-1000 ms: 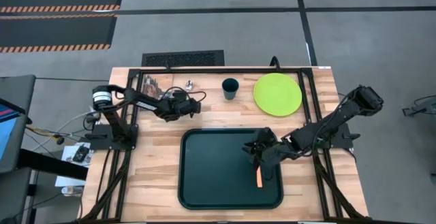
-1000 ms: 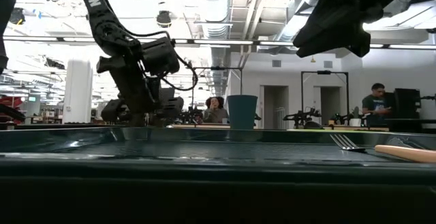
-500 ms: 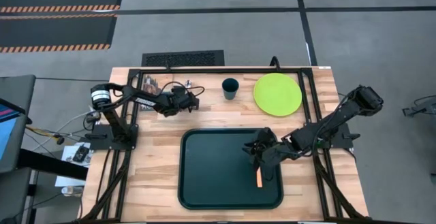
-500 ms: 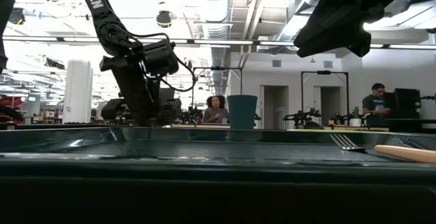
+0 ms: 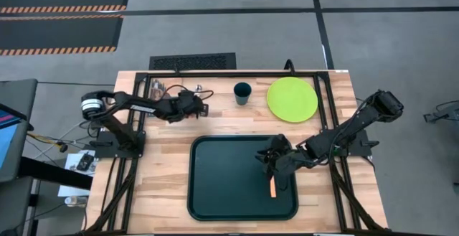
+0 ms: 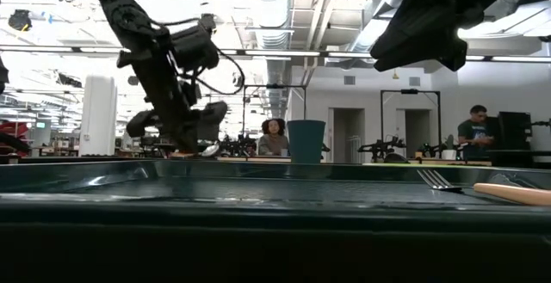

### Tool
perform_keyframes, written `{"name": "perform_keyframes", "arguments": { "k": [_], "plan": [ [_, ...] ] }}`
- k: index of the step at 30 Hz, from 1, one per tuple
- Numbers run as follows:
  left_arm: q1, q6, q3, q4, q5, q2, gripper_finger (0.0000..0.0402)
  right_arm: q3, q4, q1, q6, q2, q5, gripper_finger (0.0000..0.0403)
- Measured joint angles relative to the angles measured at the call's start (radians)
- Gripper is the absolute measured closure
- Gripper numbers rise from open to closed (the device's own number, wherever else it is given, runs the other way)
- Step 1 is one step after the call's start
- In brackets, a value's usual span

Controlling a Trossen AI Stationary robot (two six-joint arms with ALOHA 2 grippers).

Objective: Pick and place plate/cup/fork/spoon on tray
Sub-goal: Put the orange spoon on the black serving tray to the right of the orange fork

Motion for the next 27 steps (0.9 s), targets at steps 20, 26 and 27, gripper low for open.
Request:
{"name": "perform_keyframes", "arguments": {
  "k": [20, 26, 27],
  "plan": [
    [-0.522, -0.200, 0.003, 0.050, -0.267, -0.184, 0.0401, 0.000, 0.285, -0.272, -0.236, 0.000, -0.033, 0.0227],
    [-0.632, -0.219, 0.004, 0.155, -0.373, -0.180, 0.0401, 0.000, 0.443, -0.382, -0.261, 0.033, -0.092, 0.0182],
    [-0.643, -0.219, 0.005, 0.163, -0.387, -0.180, 0.0401, -0.002, 0.455, -0.395, -0.261, 0.039, -0.097, 0.0176]
  ]
}}
